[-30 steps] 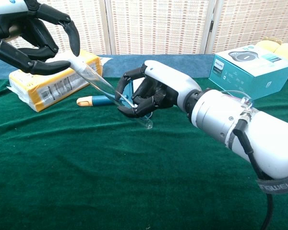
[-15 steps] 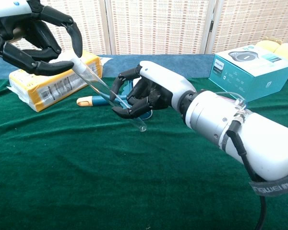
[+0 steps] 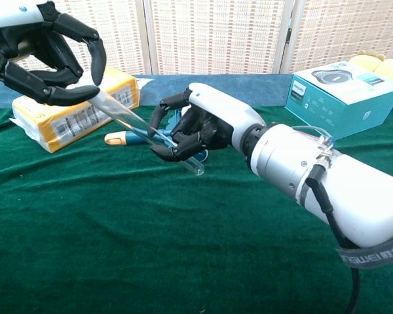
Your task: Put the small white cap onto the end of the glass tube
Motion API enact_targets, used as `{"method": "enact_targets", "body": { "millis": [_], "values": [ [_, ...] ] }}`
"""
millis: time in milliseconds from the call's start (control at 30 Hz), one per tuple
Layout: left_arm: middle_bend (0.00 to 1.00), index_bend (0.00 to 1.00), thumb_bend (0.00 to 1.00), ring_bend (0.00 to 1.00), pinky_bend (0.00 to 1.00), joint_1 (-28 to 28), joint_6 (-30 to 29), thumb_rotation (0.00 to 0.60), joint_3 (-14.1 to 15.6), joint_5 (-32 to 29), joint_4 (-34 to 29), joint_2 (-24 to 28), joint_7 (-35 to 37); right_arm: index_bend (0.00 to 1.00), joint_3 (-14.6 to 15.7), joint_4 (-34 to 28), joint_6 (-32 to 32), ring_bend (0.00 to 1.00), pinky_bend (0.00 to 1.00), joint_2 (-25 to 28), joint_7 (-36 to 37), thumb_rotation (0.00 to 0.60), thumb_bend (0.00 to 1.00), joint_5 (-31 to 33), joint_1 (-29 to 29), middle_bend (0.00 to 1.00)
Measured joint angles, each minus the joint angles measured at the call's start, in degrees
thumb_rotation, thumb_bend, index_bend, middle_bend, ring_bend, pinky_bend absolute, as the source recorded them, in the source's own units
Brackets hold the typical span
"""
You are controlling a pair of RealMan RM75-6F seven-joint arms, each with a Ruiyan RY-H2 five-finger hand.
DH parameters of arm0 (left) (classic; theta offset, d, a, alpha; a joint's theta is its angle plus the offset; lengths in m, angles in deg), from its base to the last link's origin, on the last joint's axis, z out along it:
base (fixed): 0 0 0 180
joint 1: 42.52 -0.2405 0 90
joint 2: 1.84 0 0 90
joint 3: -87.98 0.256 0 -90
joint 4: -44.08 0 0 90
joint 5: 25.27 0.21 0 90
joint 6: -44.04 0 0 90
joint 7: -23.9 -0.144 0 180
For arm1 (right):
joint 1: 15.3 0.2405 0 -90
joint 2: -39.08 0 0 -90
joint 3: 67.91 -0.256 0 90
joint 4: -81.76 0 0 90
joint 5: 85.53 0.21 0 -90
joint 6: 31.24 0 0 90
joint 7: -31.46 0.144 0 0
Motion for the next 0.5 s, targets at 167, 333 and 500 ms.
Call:
{"method": "enact_targets", "body": {
  "millis": [167,333,500],
  "values": [
    [1.00,0.14,0.39,0.85,0.74,0.10,0.62,0.600,0.29,-0.08,-0.10,1.07,0.47,0.88,0.21,0.10,-0.12,1.00,1.00,0.59,-1.38,0.600,0.63,0.41,-0.01,0.99],
    [1.00,0.13,0.38,0.80,0.74,-0.34,0.09,0.600,0.56,0.20,0.37,1.82,1.30,0.88,0.85,0.06,-0.25,1.00,1.00,2.47,-4.64,0.600,0.63,1.34,-0.21,0.99],
    [0.96,0.13,0.38,0.75,0.74,-1.62,-1.64,0.600,0.90,0.25,2.39,2.18,1.85,0.88,2.55,0.72,-0.35,1.00,1.00,5.53,-9.75,0.600,0.63,2.86,-0.85,0.99]
  ]
}}
